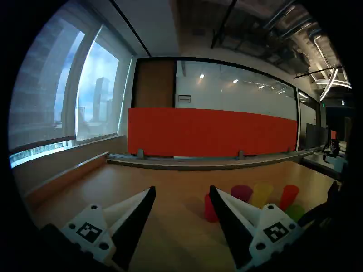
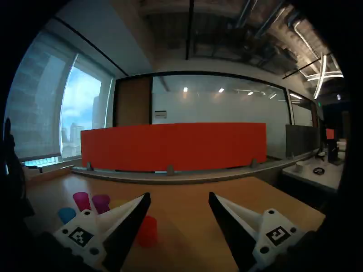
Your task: Pour water
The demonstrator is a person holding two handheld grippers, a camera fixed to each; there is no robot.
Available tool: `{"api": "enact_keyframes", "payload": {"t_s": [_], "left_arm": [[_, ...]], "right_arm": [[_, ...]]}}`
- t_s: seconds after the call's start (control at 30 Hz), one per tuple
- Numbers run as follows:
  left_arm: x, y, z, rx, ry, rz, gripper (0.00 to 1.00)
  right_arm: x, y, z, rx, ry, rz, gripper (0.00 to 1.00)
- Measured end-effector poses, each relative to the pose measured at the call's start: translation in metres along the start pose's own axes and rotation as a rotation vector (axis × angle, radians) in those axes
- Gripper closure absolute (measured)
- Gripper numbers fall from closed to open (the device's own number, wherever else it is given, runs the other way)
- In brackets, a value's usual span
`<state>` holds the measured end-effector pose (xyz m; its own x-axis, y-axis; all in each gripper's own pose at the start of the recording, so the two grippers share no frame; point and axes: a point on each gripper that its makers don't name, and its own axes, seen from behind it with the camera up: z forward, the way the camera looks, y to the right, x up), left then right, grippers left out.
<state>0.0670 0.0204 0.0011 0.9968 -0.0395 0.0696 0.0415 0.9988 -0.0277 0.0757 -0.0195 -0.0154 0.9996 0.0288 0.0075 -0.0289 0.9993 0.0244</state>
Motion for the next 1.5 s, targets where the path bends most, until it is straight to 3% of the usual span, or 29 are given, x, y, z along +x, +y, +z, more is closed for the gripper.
{"api": "enact_keyframes", "payload": {"t_s": [0.3,0.7,1.2,1.5], "left_arm": [[0.01,0.009,0.0,0.005,0.059,0.038,0.13],[-0.018,0.008,0.003,0.028,0.063,0.071,0.13],[-0.058,-0.013,0.009,0.046,0.04,0.066,0.13],[-0.07,-0.022,0.009,0.046,0.034,0.044,0.13]], "right_arm": [[0.007,0.009,0.002,-0.028,0.002,-0.005,0.01],[0.002,0.019,-0.003,-0.072,-0.021,-0.047,0.01],[-0.007,0.012,0.0,-0.077,-0.044,-0.048,0.01],[-0.007,0.012,0.001,-0.09,-0.045,-0.058,0.01]]}}
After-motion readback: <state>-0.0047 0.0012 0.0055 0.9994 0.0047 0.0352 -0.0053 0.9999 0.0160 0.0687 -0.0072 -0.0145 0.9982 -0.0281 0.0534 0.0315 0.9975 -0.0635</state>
